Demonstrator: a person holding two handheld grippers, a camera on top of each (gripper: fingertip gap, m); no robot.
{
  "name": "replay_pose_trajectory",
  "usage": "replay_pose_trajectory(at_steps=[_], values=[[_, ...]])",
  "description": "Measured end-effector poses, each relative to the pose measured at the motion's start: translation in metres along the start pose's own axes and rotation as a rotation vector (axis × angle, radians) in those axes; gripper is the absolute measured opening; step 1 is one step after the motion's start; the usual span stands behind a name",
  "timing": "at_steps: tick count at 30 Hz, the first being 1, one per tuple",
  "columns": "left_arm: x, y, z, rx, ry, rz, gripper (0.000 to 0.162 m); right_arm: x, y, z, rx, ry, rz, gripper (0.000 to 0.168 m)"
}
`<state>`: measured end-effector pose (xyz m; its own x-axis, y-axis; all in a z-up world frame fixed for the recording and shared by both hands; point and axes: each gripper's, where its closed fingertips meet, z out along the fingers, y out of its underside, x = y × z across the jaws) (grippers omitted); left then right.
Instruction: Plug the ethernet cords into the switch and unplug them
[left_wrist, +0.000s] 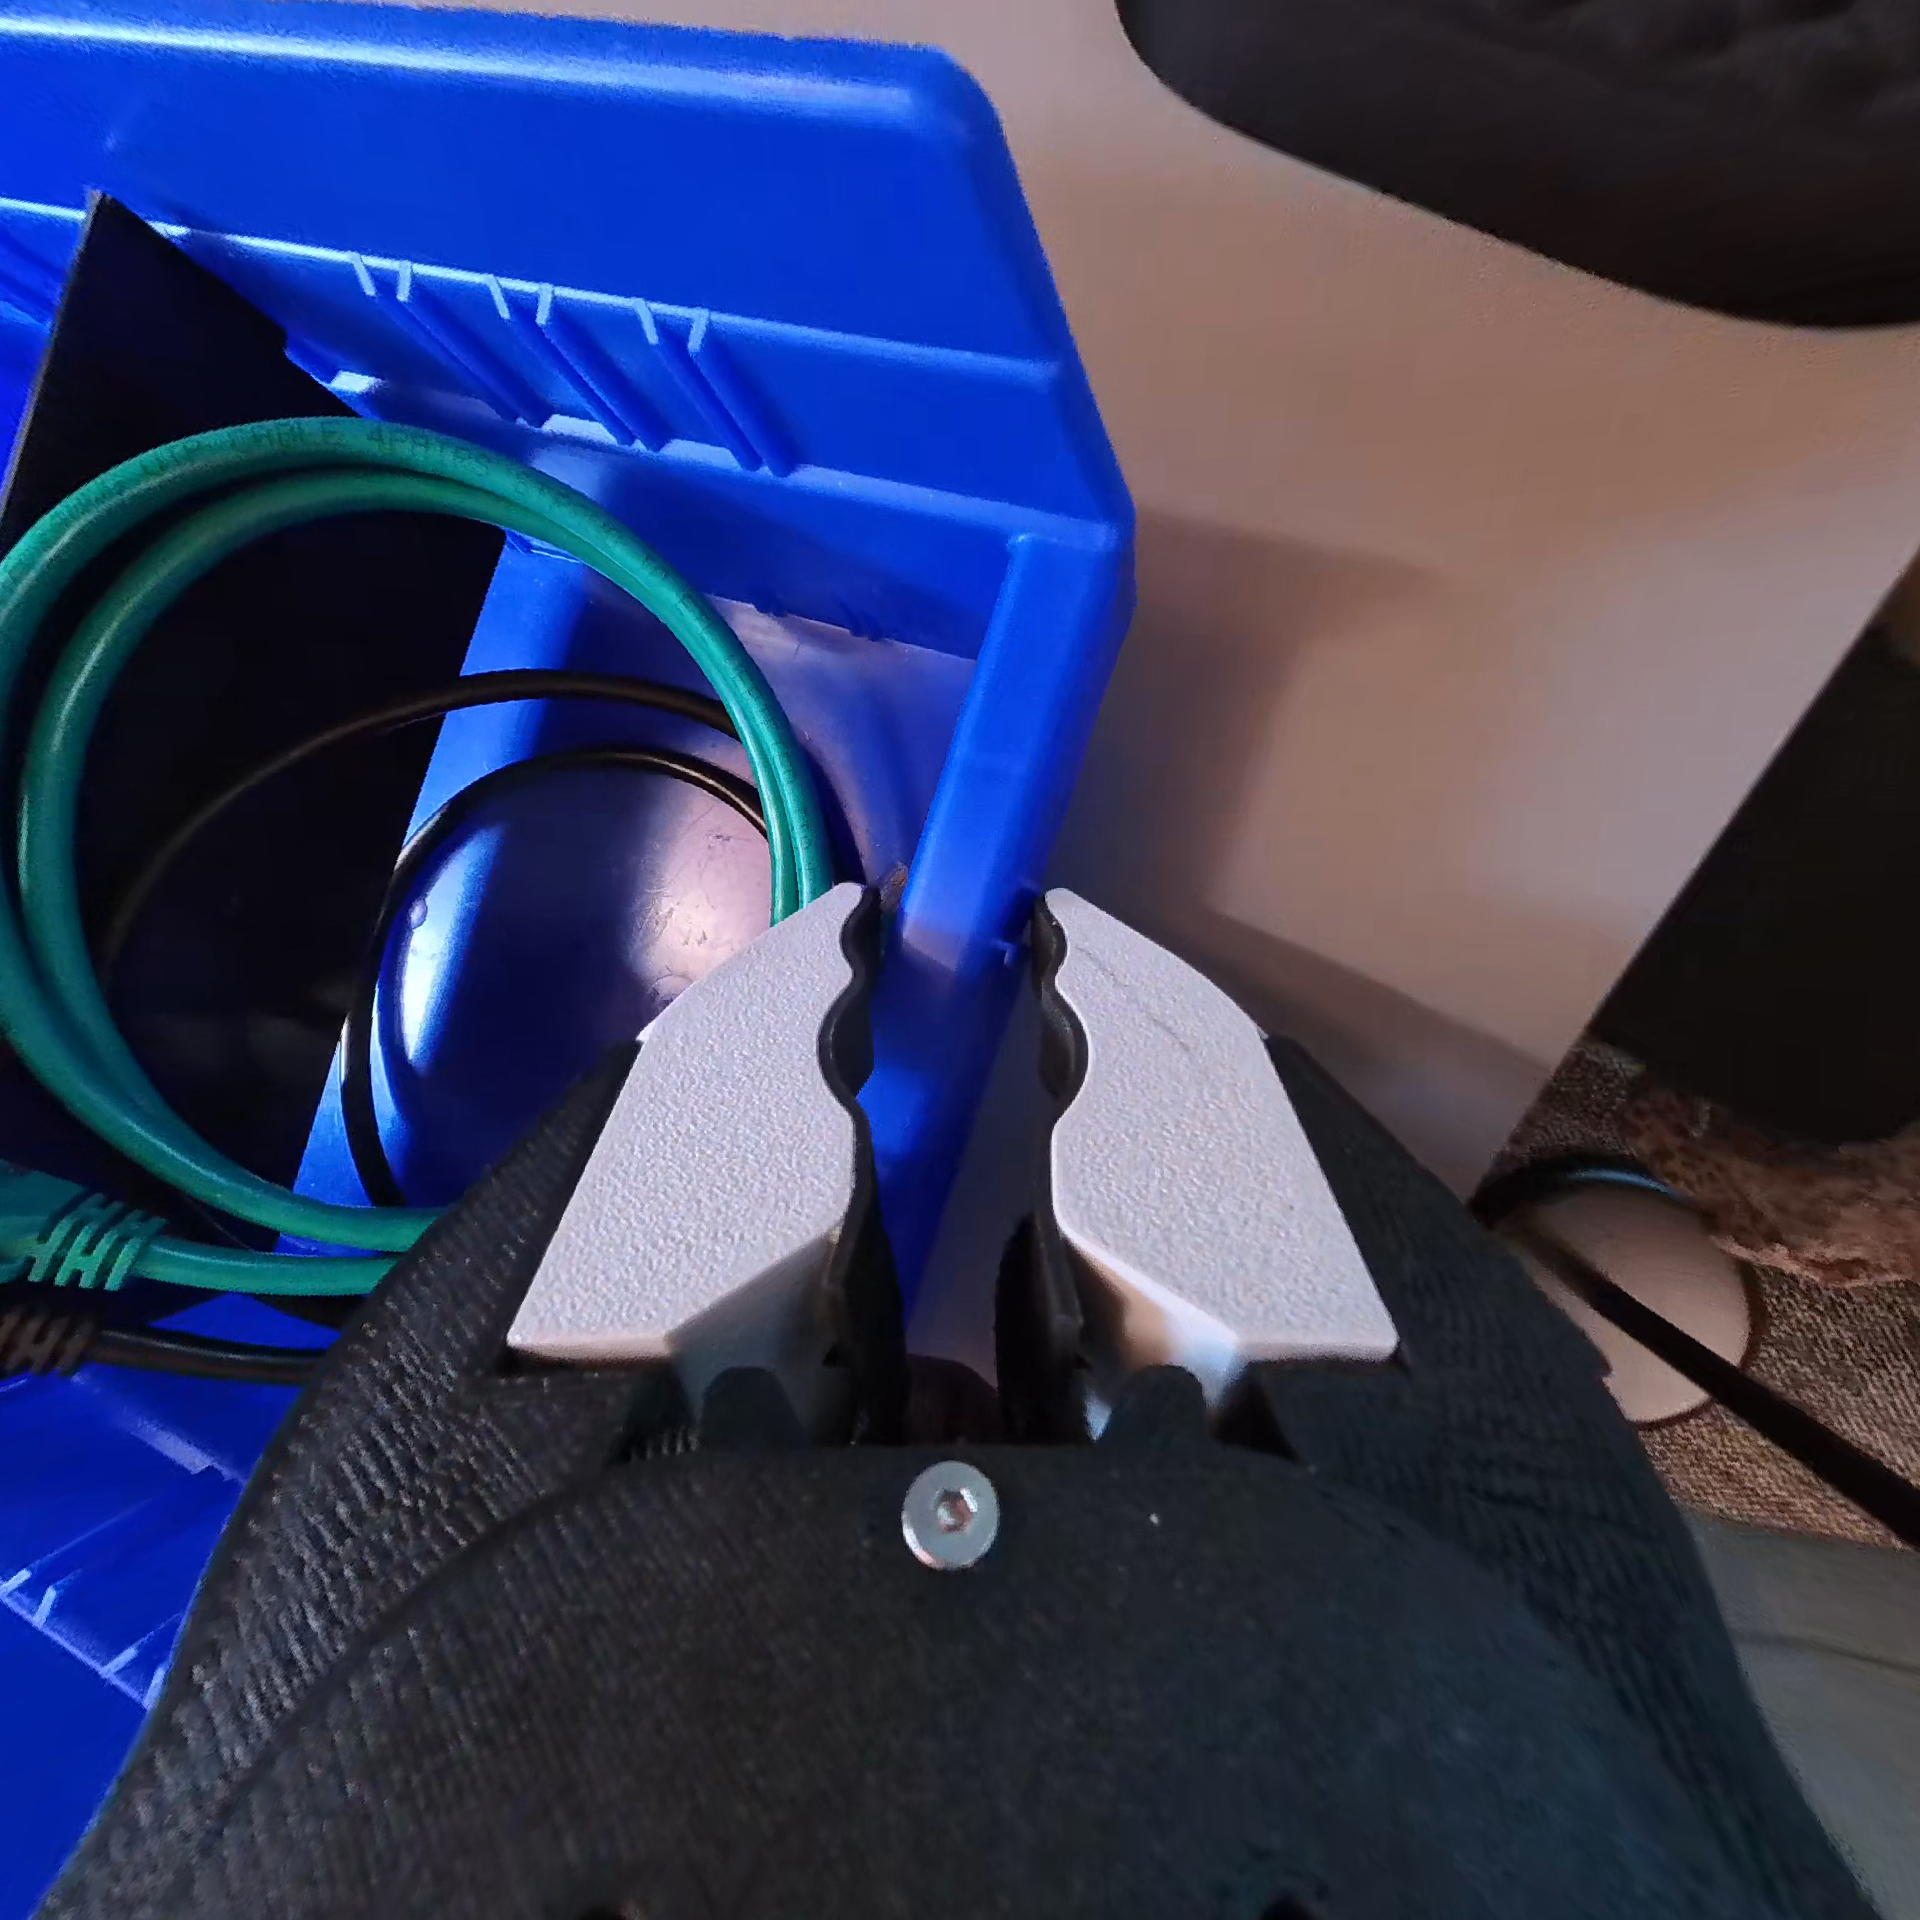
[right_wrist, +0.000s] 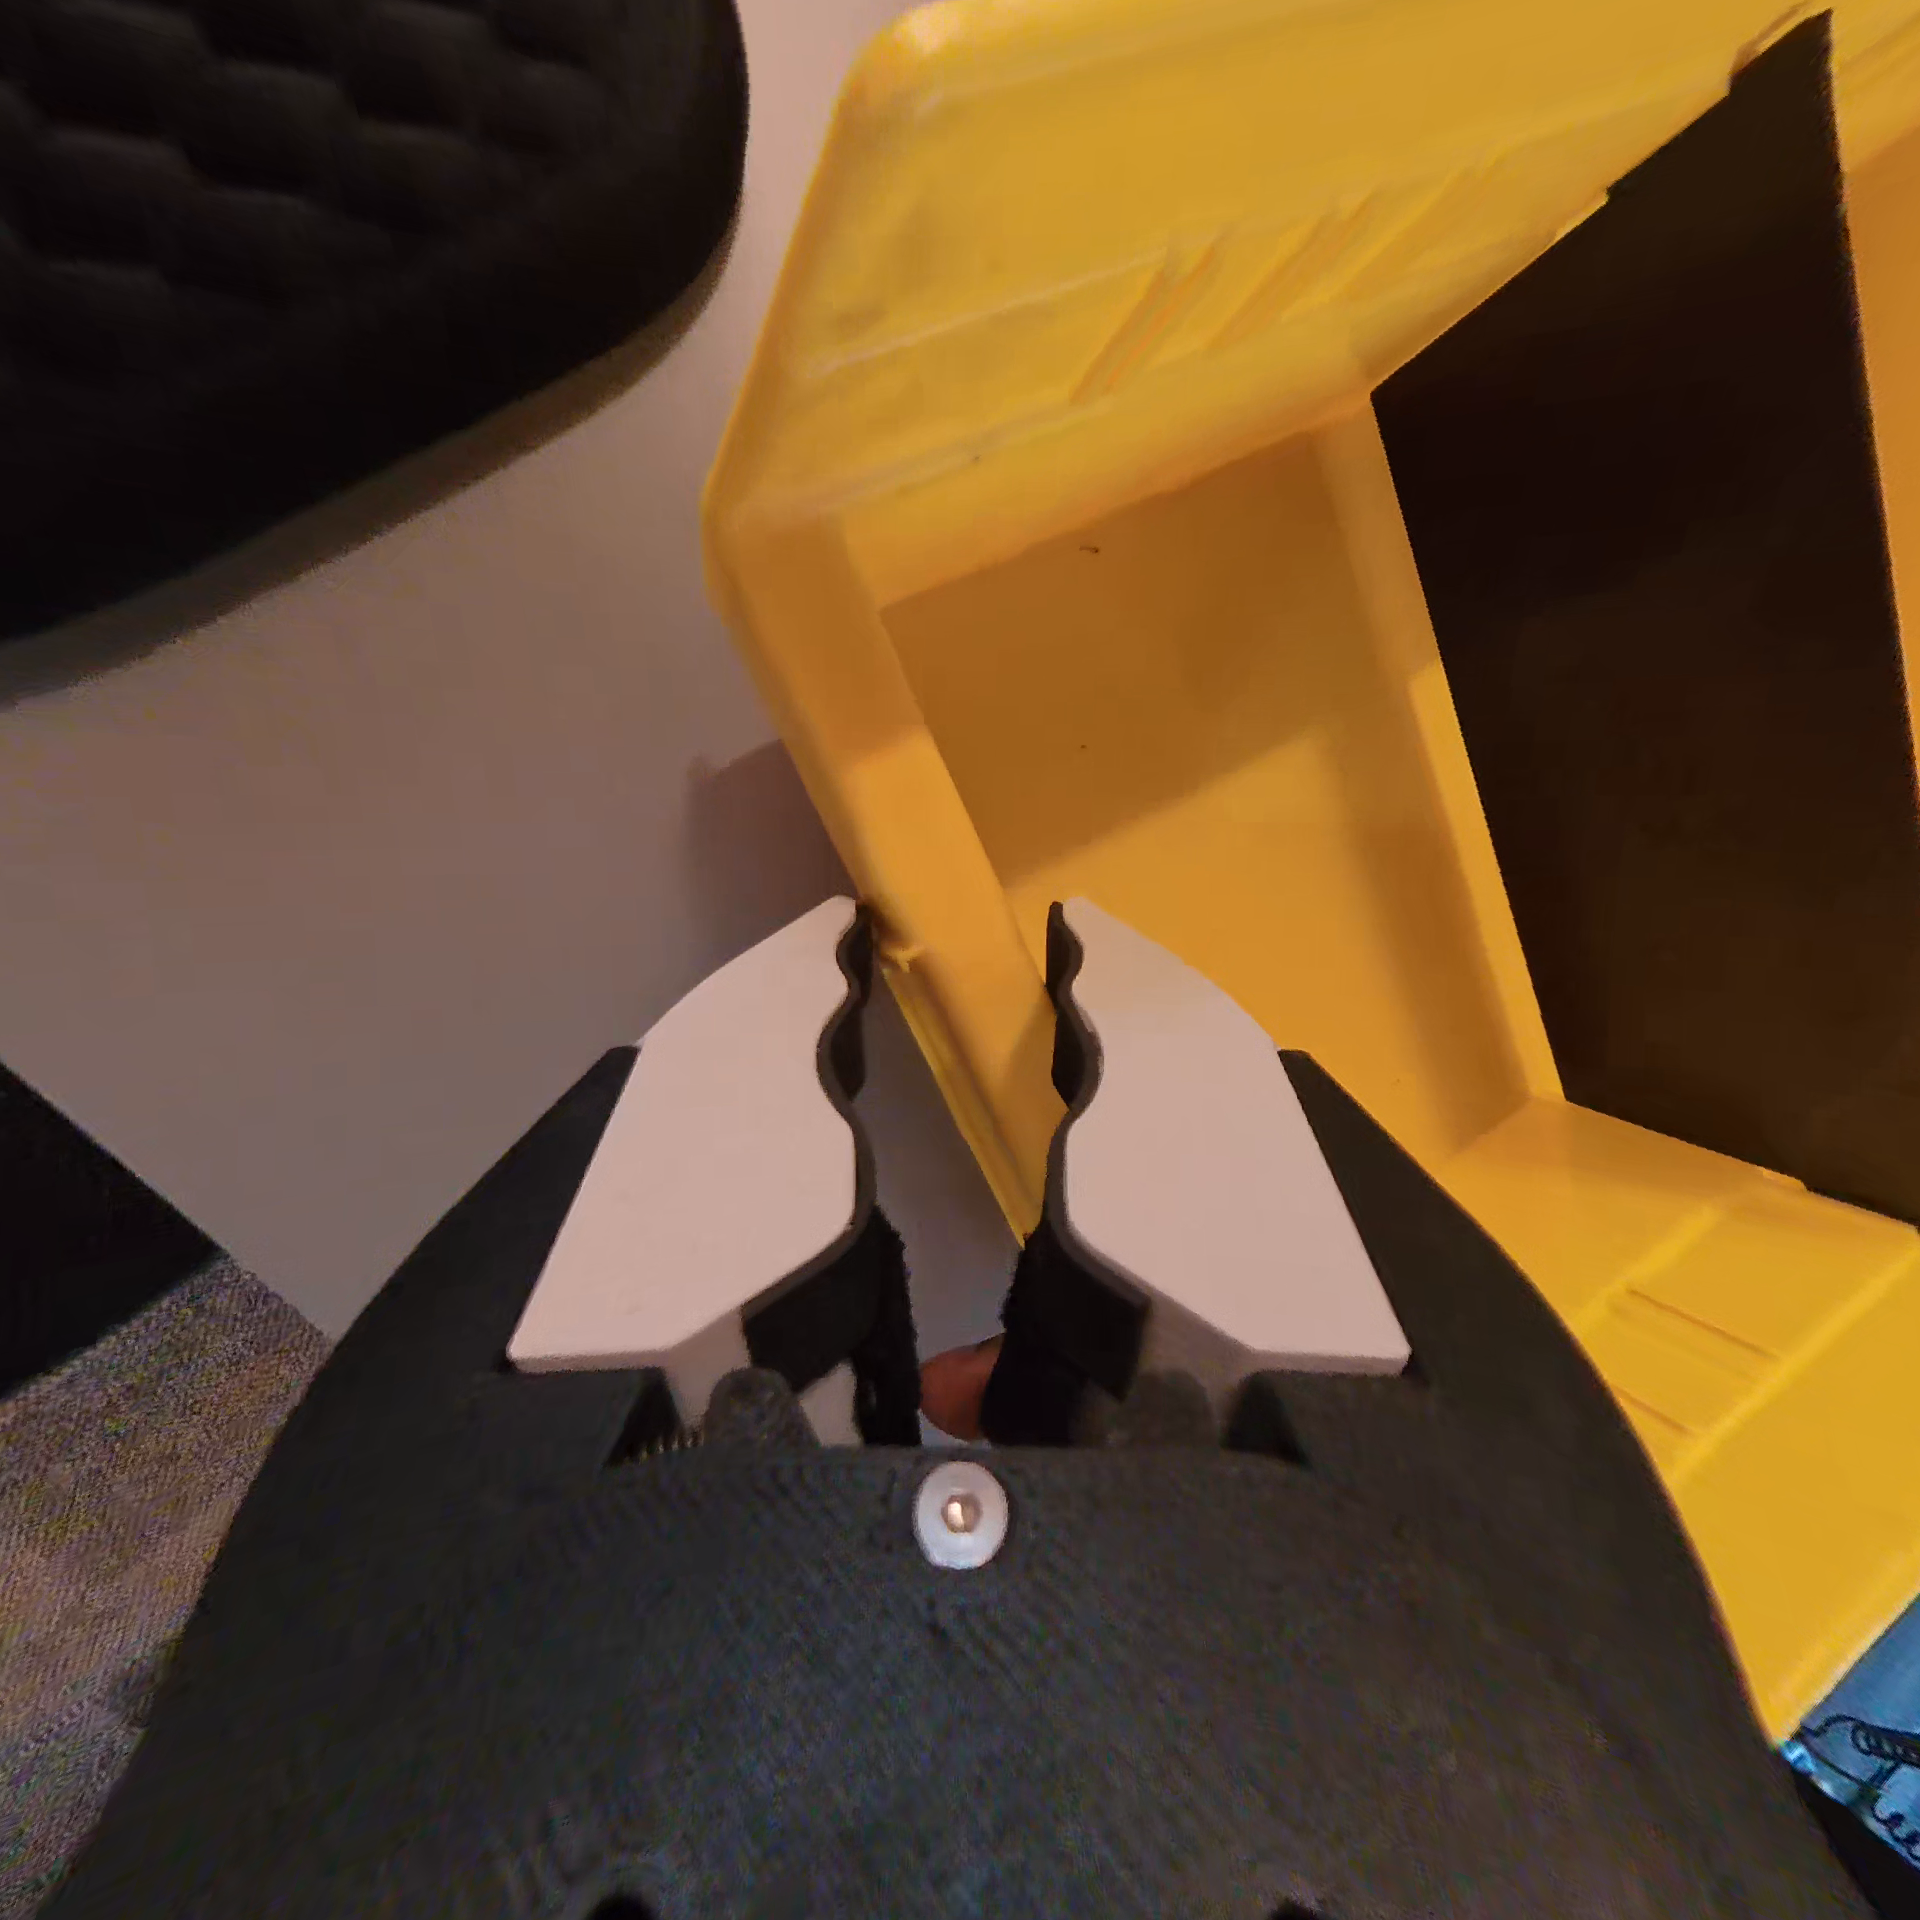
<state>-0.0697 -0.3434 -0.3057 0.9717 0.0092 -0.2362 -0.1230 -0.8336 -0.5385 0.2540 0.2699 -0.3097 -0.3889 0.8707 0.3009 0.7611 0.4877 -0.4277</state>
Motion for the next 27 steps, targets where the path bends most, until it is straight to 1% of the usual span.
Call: replay_pose_trajectory(at_steps=[5,9,16,18,22,25,27], values=[[0.005,0.011,-0.009,0.049,0.054,0.027,0.027,-0.001,0.004,-0.001,-0.014,-0.044,-0.053,0.032],[0.006,0.018,-0.013,0.024,0.081,0.045,0.027,-0.003,0.006,0.002,-0.043,-0.086,-0.1,0.03],[0.004,0.02,-0.014,0.015,0.059,0.063,0.027,-0.005,0.016,0.006,-0.25,-0.191,-0.28,0.027],[0.004,0.02,-0.014,0.015,0.045,0.069,0.028,-0.005,0.017,0.006,-0.287,-0.215,-0.323,0.026],[0.003,0.021,-0.013,0.015,0.022,0.082,0.028,-0.005,0.015,0.004,-0.265,-0.221,-0.348,0.027],[0.003,0.021,-0.013,0.013,0.014,0.085,0.028,-0.007,0.009,-0.004,-0.215,-0.226,-0.308,0.039],[0.003,0.02,-0.013,0.027,0.003,0.069,0.029,-0.006,-0.002,-0.012,-0.154,-0.202,-0.258,0.048]])
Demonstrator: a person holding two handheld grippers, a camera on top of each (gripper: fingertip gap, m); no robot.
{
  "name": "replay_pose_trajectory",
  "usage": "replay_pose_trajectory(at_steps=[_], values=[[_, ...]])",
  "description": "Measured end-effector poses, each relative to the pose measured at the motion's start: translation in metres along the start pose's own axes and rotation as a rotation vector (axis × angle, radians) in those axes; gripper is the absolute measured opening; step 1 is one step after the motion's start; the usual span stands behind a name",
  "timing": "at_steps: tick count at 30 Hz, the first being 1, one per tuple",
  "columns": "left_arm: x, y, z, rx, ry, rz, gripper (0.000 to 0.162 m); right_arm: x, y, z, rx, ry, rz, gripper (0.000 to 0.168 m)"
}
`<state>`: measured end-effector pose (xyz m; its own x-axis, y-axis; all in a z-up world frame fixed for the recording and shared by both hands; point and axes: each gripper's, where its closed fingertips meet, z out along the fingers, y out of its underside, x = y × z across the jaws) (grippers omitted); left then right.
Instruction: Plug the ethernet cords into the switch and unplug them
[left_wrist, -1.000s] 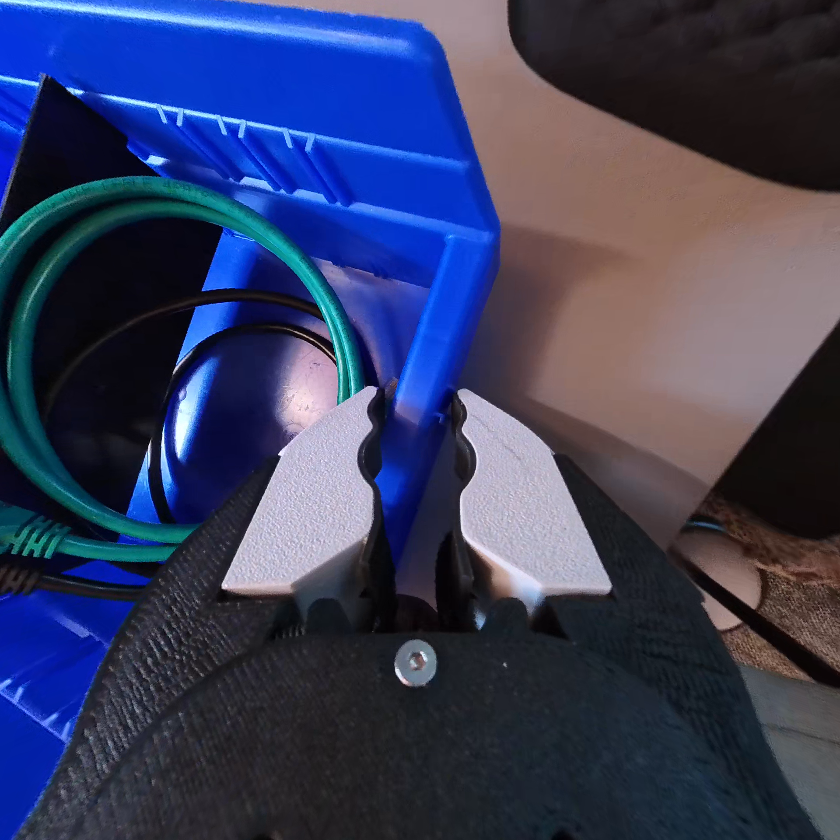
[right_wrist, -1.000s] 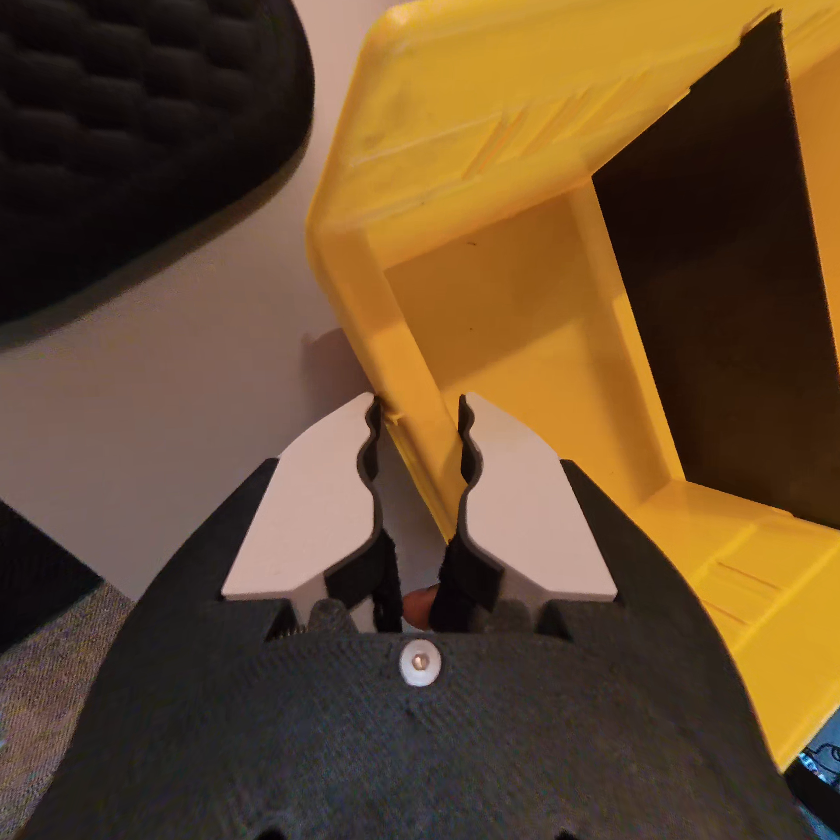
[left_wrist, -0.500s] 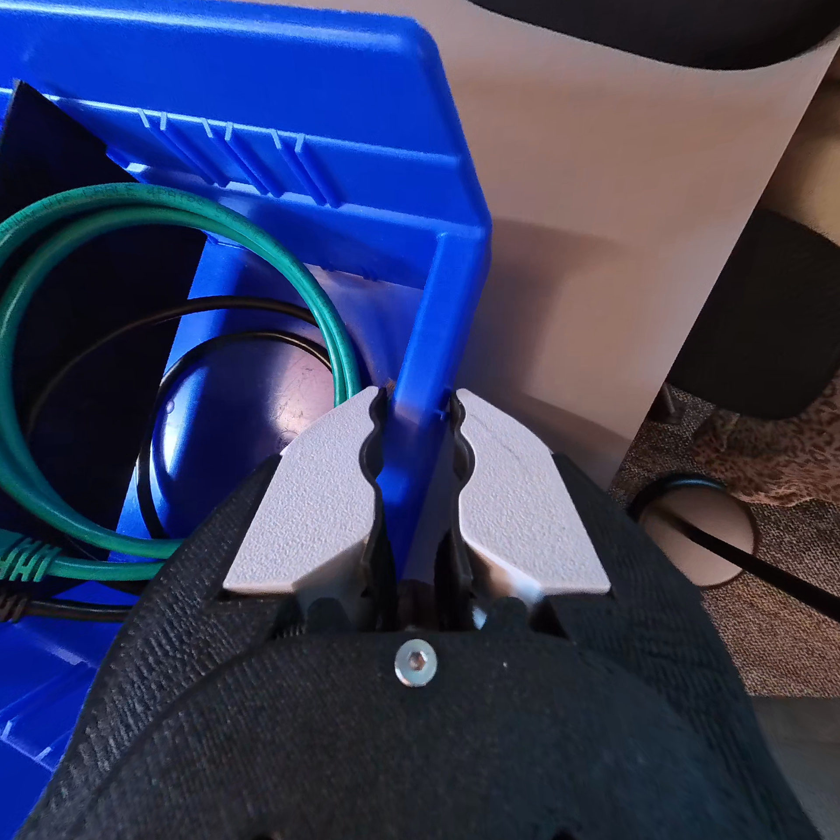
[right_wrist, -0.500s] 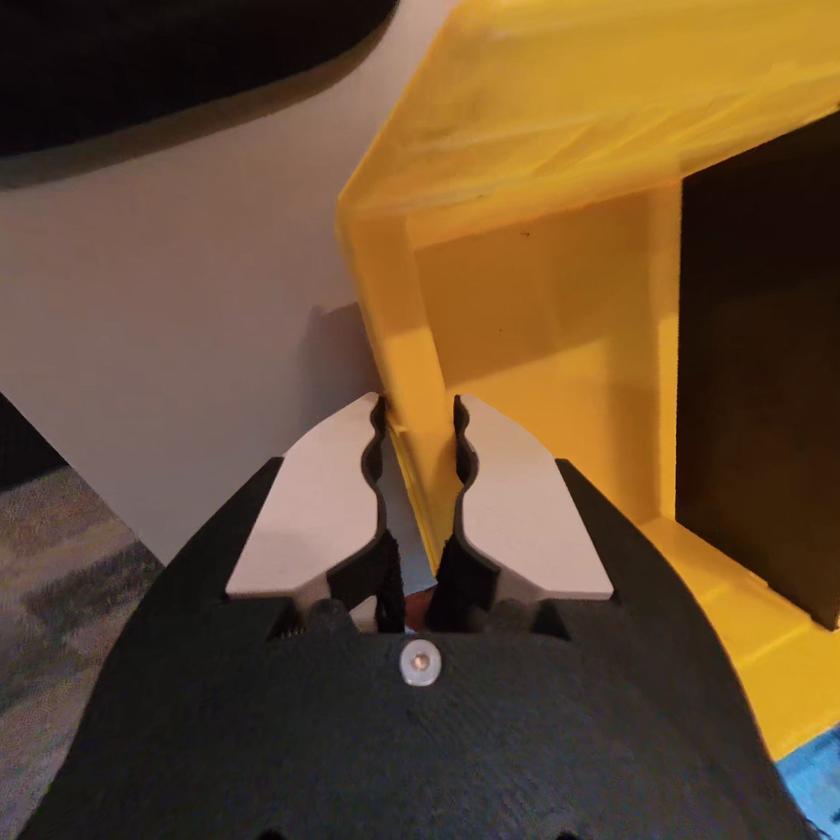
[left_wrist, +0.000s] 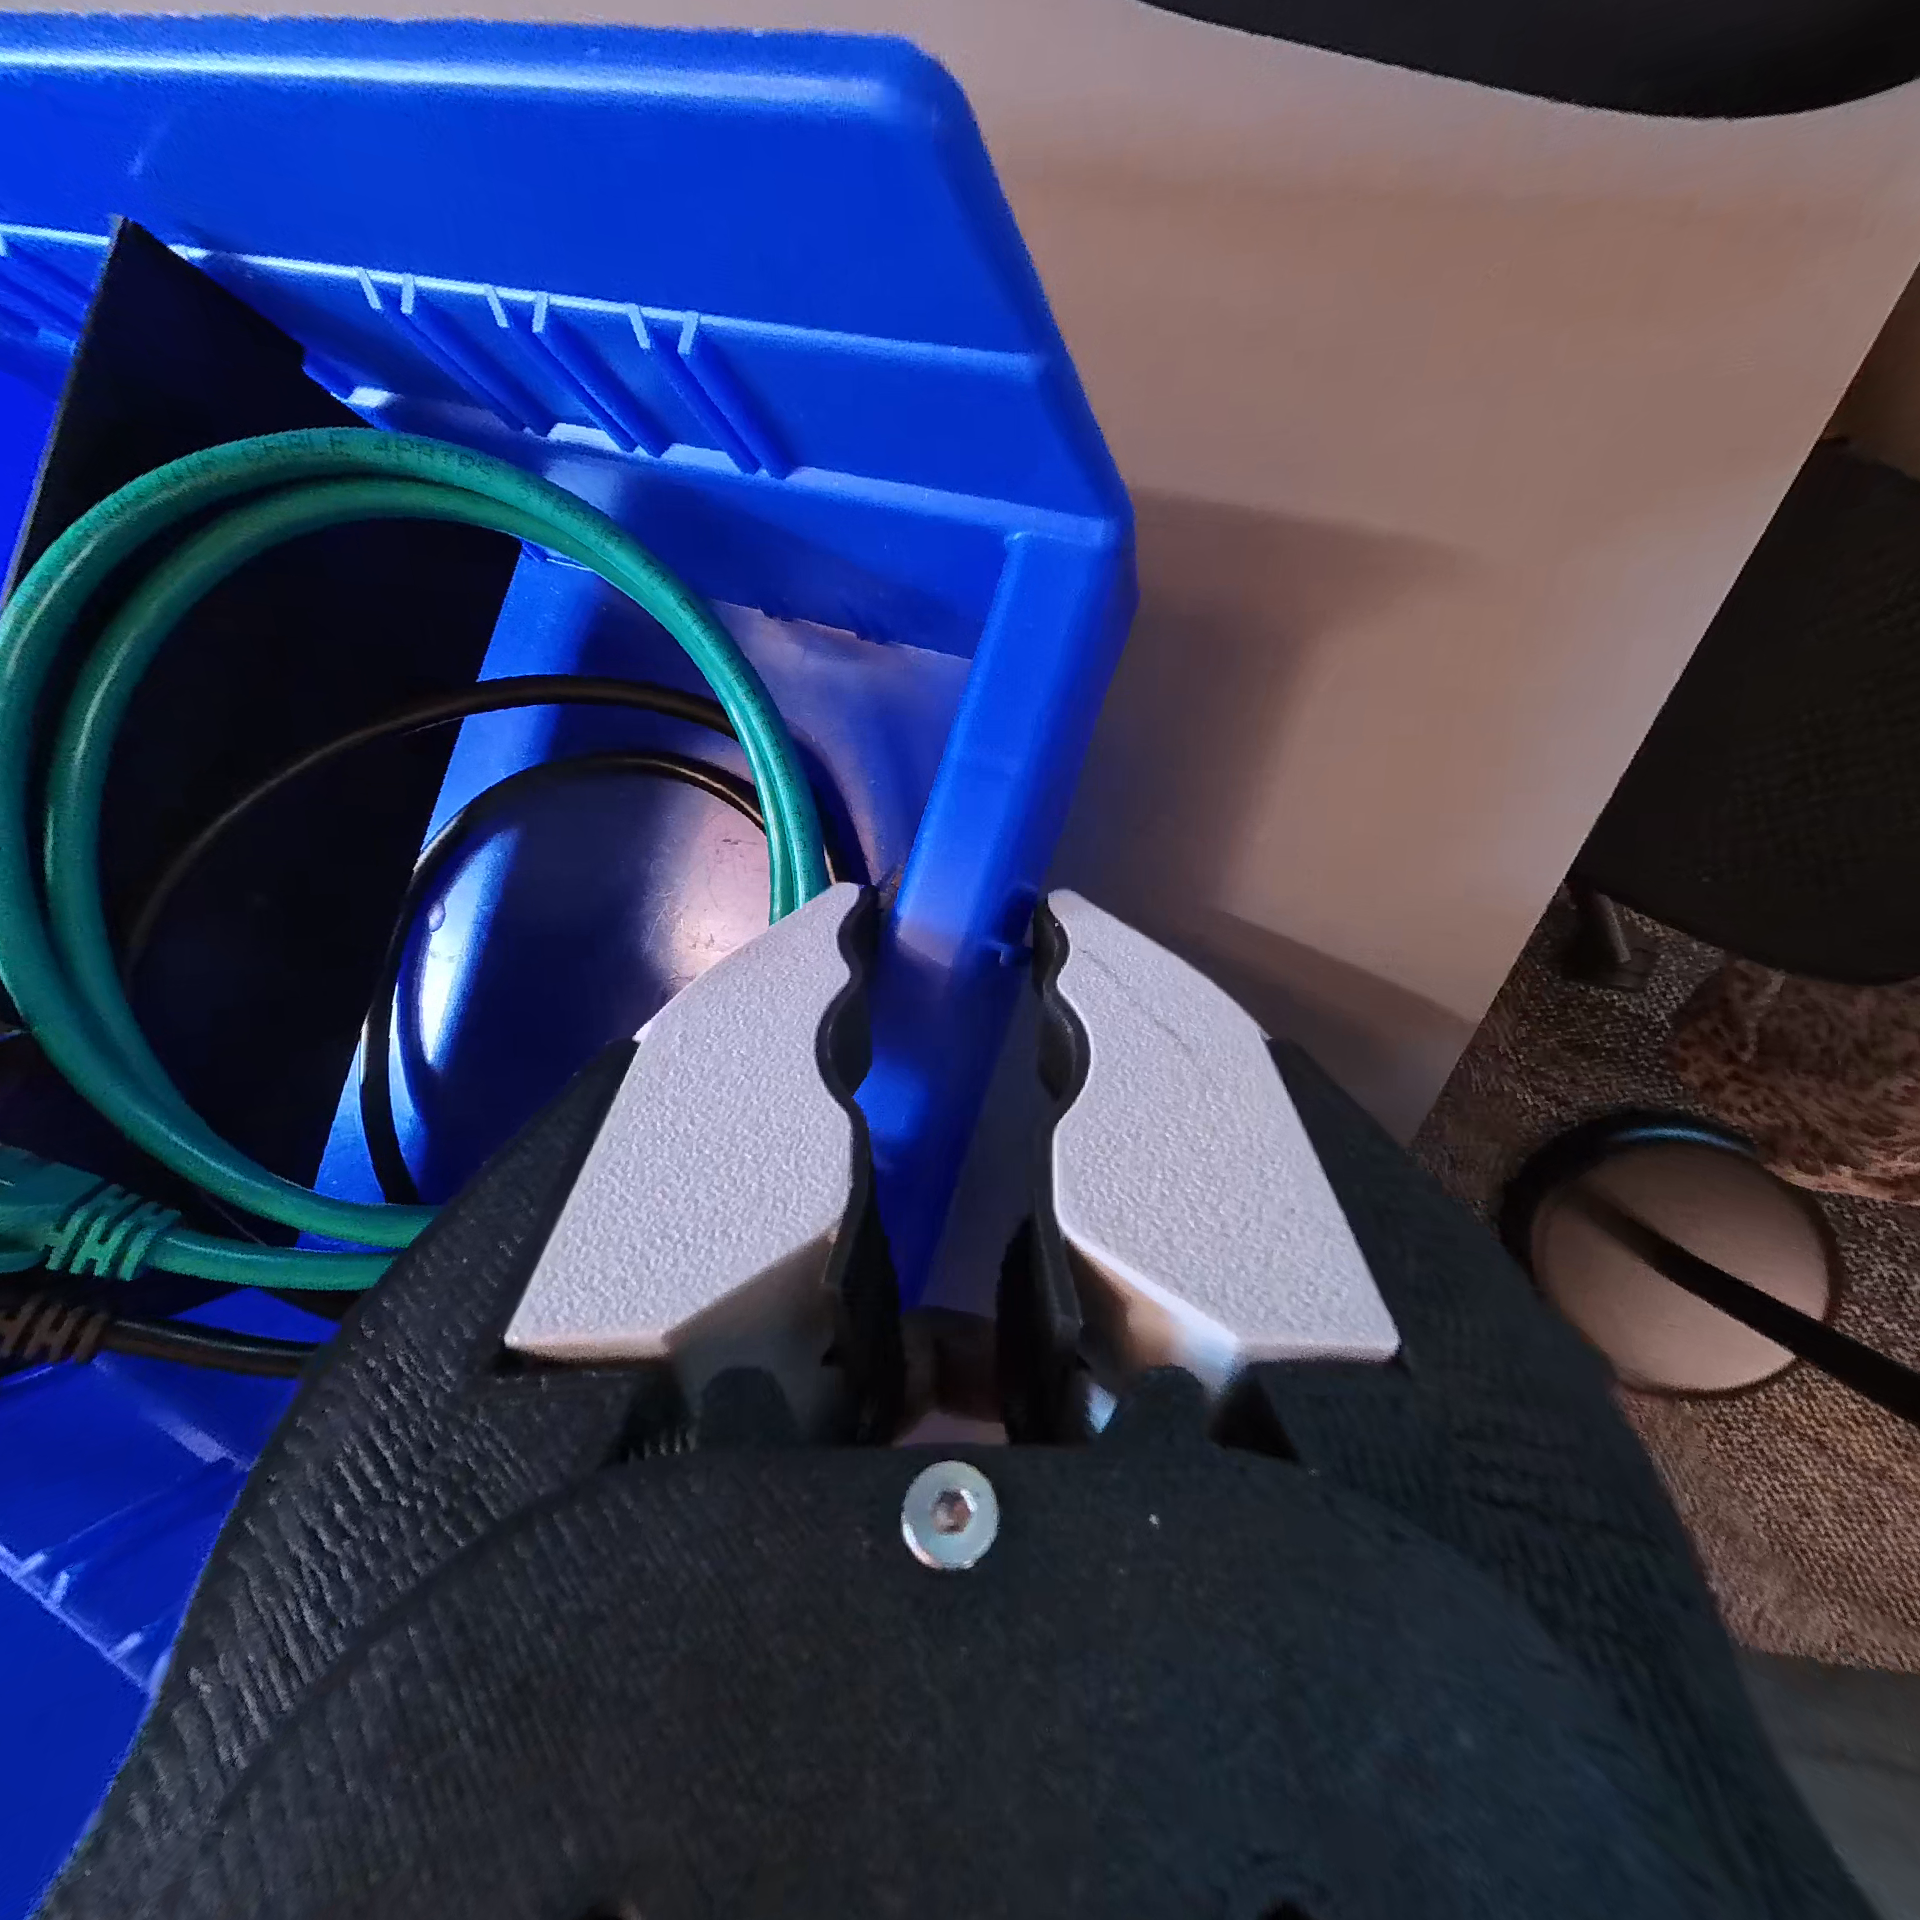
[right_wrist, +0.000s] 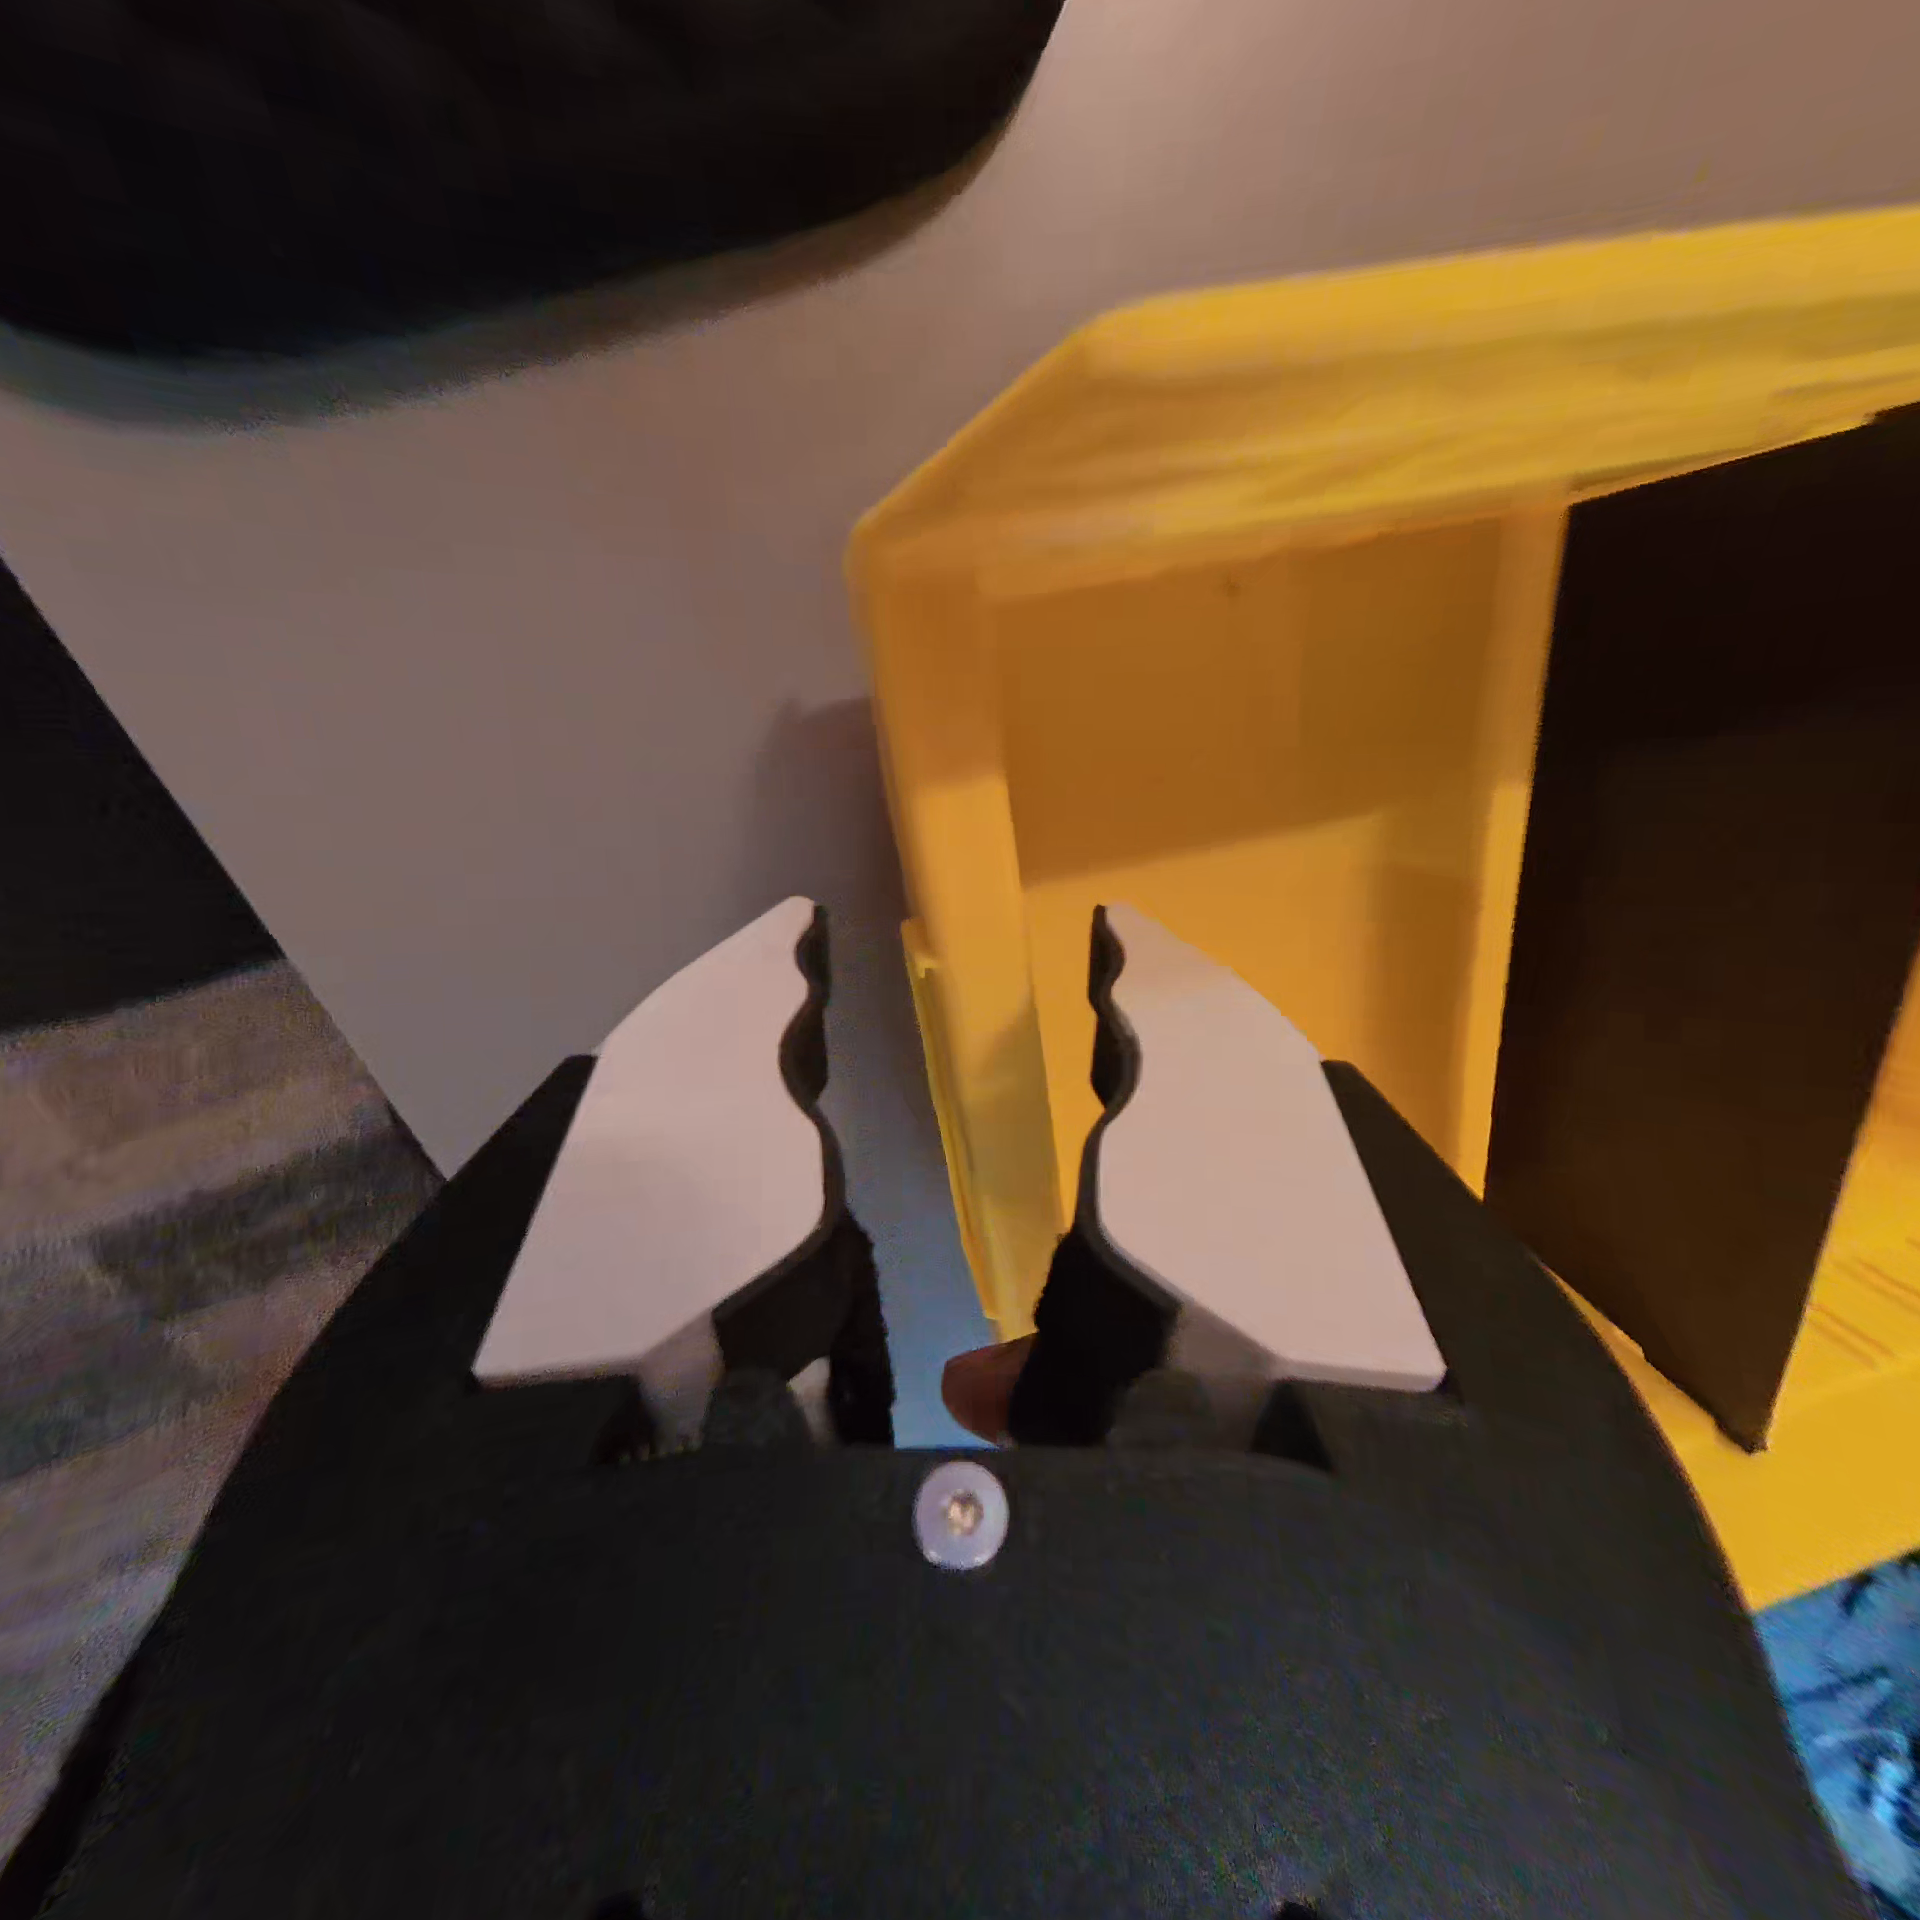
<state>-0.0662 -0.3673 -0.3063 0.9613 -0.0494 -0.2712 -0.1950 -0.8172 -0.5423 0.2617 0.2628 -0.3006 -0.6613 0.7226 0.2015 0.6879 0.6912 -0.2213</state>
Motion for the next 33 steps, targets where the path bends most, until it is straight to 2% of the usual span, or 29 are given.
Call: replay_pose_trajectory(at_steps=[2,5,8,12,14,16,18,22,25,28,30,33], values=[[0.002,-0.006,-0.002,0.05,0.0,-0.05,0.035,0.003,-0.015,-0.014,0.089,0.055,0.048,0.055],[0.0,-0.027,-0.017,0.208,-0.017,-0.145,0.051,0.013,-0.05,-0.042,0.279,0.202,0.115,0.064],[-0.009,-0.061,-0.044,0.424,-0.072,-0.208,0.056,0.022,-0.102,-0.078,0.581,0.336,0.202,0.08],[-0.059,-0.105,-0.088,0.71,-0.36,-0.366,0.056,0.03,-0.187,-0.121,1.166,0.365,0.321,0.113],[-0.086,-0.108,-0.097,0.707,-0.502,-0.481,0.061,0.036,-0.213,-0.119,1.32,0.363,0.376,0.124],[-0.102,-0.105,-0.093,0.64,-0.554,-0.579,0.071,0.047,-0.228,-0.097,1.314,0.42,0.398,0.137],[-0.109,-0.102,-0.082,0.577,-0.532,-0.654,0.079,0.058,-0.24,-0.07,1.242,0.49,0.404,0.145],[-0.12,-0.077,-0.057,0.355,-0.565,-0.709,0.08,0.061,-0.256,-0.03,1.208,0.58,0.337,0.146],[-0.134,-0.05,-0.058,0.168,-0.717,-0.672,0.084,0.057,-0.252,-0.029,1.179,0.623,0.276,0.143],[-0.152,-0.029,-0.066,0.063,-0.828,-0.639,0.087,0.045,-0.257,-0.032,1.258,0.601,0.244,0.138],[-0.164,-0.017,-0.066,0.046,-0.832,-0.656,0.087,0.043,-0.259,-0.03,1.239,0.604,0.218,0.139],[-0.175,-0.004,-0.054,0.108,-0.718,-0.788,0.086,0.041,-0.261,-0.026,1.218,0.599,0.19,0.139]])
